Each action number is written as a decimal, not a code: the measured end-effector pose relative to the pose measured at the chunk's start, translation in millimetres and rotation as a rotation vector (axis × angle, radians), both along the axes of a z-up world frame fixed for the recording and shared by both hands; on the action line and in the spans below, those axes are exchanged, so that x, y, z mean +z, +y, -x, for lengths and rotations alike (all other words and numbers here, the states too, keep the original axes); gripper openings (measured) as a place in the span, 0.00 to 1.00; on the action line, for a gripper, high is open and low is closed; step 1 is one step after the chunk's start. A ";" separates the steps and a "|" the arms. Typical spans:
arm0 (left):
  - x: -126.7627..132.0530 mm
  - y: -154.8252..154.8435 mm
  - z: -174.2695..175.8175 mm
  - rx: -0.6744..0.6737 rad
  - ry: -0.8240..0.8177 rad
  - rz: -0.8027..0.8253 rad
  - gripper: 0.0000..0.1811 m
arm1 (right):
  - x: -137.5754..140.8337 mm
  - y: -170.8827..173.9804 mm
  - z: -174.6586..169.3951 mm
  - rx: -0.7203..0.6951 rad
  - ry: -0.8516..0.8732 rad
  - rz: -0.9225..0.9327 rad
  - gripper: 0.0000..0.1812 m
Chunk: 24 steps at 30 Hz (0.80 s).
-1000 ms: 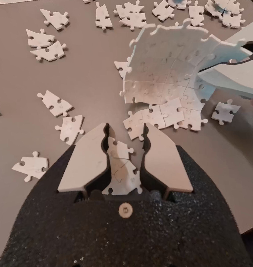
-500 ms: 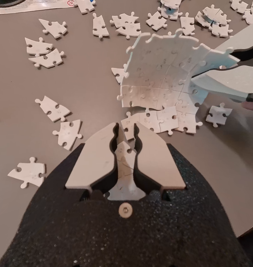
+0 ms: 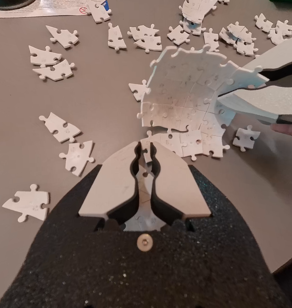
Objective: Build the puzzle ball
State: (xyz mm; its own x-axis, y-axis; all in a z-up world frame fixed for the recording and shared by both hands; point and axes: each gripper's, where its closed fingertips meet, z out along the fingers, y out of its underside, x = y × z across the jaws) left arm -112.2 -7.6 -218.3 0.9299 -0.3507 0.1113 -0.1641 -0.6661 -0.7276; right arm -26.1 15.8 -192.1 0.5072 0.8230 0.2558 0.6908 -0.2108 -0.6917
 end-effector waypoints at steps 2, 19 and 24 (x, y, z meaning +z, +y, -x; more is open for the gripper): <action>1.8 0.9 -0.6 0.002 -0.020 -0.005 0.04 | 0.2 0.3 -0.3 -0.001 -0.002 -0.004 0.05; 8.1 8.6 -7.0 -0.041 0.071 -0.088 0.04 | 1.6 1.9 -3.5 -0.009 -0.009 -0.011 0.05; 8.5 10.3 -8.4 -0.038 0.092 -0.106 0.04 | 1.6 2.0 -3.6 -0.009 -0.009 -0.010 0.05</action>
